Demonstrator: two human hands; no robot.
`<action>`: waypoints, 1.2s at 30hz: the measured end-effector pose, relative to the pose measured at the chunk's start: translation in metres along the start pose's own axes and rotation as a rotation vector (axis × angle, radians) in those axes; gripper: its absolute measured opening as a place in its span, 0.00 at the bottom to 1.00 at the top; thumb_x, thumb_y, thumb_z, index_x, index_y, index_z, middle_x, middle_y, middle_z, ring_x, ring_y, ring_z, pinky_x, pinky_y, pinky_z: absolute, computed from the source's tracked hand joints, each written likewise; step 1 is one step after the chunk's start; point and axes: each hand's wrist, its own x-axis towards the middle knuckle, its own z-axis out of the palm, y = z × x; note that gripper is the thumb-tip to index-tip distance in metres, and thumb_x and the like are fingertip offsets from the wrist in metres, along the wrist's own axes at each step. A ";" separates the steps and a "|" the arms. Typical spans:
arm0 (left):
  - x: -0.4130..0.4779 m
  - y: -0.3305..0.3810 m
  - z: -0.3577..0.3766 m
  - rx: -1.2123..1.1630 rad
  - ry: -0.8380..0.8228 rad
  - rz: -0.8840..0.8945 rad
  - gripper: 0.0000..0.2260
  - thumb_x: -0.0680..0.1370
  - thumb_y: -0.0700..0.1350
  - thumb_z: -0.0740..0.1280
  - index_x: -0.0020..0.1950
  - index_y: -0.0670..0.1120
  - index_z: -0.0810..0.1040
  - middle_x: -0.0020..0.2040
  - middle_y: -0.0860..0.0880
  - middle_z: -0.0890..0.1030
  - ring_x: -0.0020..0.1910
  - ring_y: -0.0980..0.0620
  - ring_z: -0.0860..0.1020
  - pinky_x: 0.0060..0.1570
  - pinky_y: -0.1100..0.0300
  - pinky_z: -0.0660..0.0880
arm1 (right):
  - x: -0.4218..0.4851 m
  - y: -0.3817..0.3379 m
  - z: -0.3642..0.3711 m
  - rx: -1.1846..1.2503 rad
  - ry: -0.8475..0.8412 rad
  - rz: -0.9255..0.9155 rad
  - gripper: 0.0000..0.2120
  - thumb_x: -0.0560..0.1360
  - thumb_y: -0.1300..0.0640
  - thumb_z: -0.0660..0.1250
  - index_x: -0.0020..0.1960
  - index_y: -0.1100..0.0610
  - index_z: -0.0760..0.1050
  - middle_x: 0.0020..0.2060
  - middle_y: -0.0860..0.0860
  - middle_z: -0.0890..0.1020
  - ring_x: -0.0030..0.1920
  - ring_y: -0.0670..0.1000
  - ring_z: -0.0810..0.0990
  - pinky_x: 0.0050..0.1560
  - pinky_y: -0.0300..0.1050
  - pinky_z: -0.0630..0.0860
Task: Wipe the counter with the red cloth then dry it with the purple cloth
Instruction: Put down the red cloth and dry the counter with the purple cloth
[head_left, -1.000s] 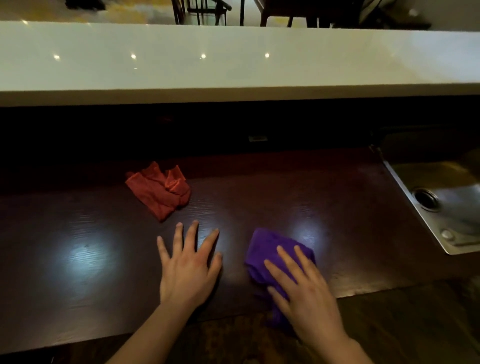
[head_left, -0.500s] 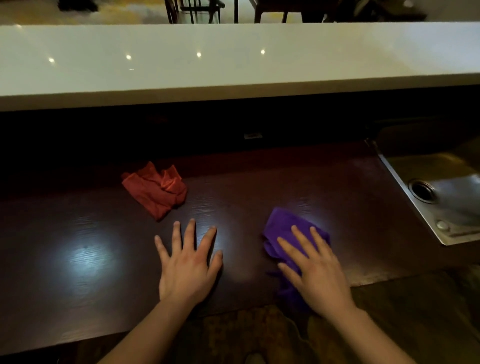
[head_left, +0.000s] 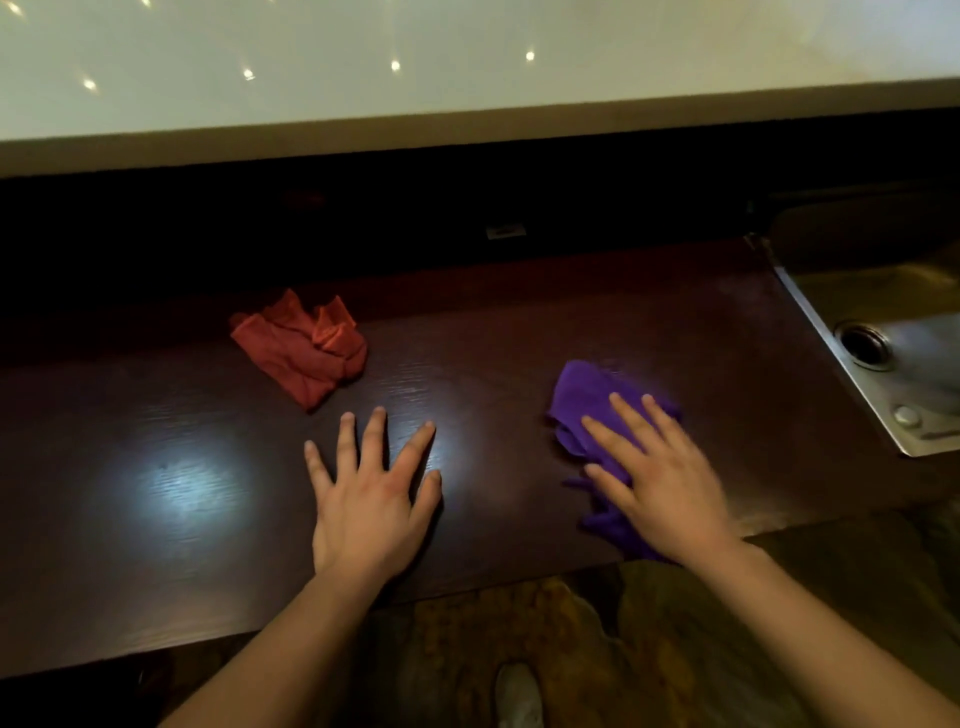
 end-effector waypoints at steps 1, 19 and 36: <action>0.000 0.000 0.000 -0.005 0.005 0.001 0.24 0.79 0.64 0.49 0.75 0.65 0.58 0.79 0.44 0.59 0.79 0.39 0.48 0.72 0.30 0.44 | -0.002 0.017 -0.004 -0.011 -0.004 -0.005 0.27 0.76 0.36 0.53 0.72 0.44 0.68 0.74 0.53 0.68 0.75 0.60 0.62 0.73 0.57 0.63; -0.001 0.003 -0.006 -0.033 0.008 -0.018 0.23 0.79 0.62 0.51 0.75 0.65 0.60 0.78 0.44 0.61 0.78 0.40 0.51 0.73 0.31 0.46 | 0.027 0.019 -0.007 -0.006 0.024 -0.113 0.25 0.77 0.43 0.55 0.69 0.52 0.72 0.69 0.56 0.74 0.73 0.58 0.68 0.72 0.58 0.64; 0.000 0.005 -0.009 -0.090 0.034 -0.043 0.22 0.78 0.58 0.56 0.73 0.60 0.67 0.76 0.45 0.66 0.78 0.41 0.56 0.72 0.31 0.50 | 0.115 -0.028 0.004 0.039 0.006 -0.244 0.24 0.77 0.40 0.56 0.70 0.47 0.70 0.72 0.54 0.70 0.74 0.59 0.65 0.74 0.54 0.62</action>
